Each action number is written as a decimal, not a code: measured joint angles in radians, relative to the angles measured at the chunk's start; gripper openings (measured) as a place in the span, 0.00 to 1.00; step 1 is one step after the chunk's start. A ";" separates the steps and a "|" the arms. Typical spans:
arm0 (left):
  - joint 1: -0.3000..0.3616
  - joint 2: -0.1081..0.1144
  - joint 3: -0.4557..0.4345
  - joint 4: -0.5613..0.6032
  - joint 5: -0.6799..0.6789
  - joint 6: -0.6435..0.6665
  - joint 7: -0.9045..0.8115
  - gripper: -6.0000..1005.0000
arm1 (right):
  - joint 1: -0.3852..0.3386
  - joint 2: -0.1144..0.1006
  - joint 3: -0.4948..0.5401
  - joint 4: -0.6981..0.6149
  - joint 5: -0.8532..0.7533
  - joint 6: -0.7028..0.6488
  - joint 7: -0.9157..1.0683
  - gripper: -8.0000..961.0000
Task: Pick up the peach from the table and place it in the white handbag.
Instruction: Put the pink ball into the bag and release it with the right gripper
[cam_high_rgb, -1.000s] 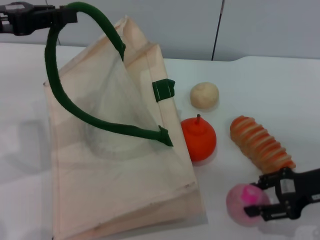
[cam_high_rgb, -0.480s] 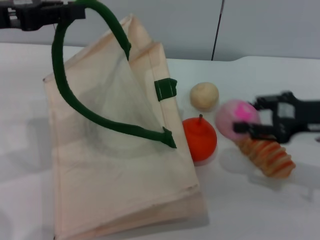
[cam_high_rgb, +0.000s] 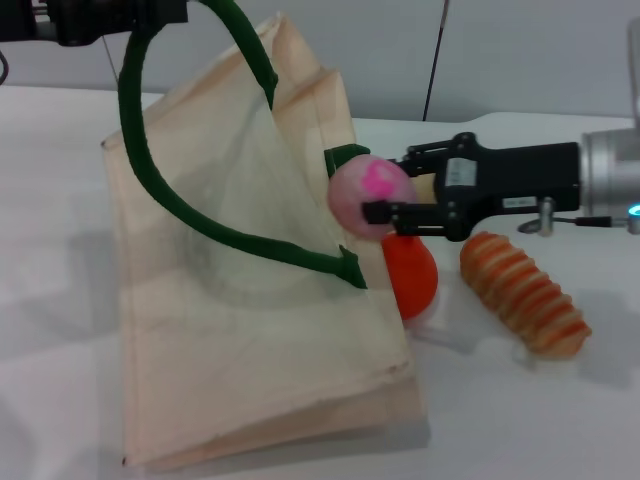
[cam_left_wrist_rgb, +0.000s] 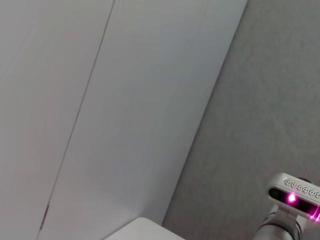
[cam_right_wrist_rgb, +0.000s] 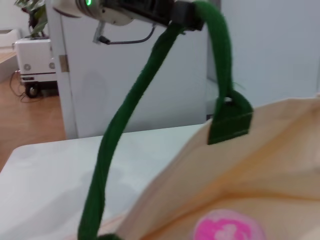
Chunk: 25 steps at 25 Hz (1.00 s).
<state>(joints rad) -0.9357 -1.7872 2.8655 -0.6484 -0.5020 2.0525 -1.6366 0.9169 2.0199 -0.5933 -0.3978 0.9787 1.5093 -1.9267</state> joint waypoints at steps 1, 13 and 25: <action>-0.001 0.000 0.000 0.000 0.000 0.000 0.000 0.23 | 0.011 0.000 -0.007 0.009 0.001 -0.004 0.000 0.55; -0.011 -0.003 0.000 0.000 0.001 -0.002 0.000 0.24 | 0.139 0.014 -0.081 0.165 0.005 -0.084 -0.036 0.55; -0.012 -0.006 0.000 -0.001 -0.002 -0.002 0.000 0.25 | 0.171 0.017 -0.107 0.213 0.002 -0.127 -0.049 0.55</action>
<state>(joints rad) -0.9480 -1.7931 2.8655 -0.6489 -0.5038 2.0508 -1.6368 1.0881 2.0369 -0.7002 -0.1847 0.9809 1.3824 -1.9758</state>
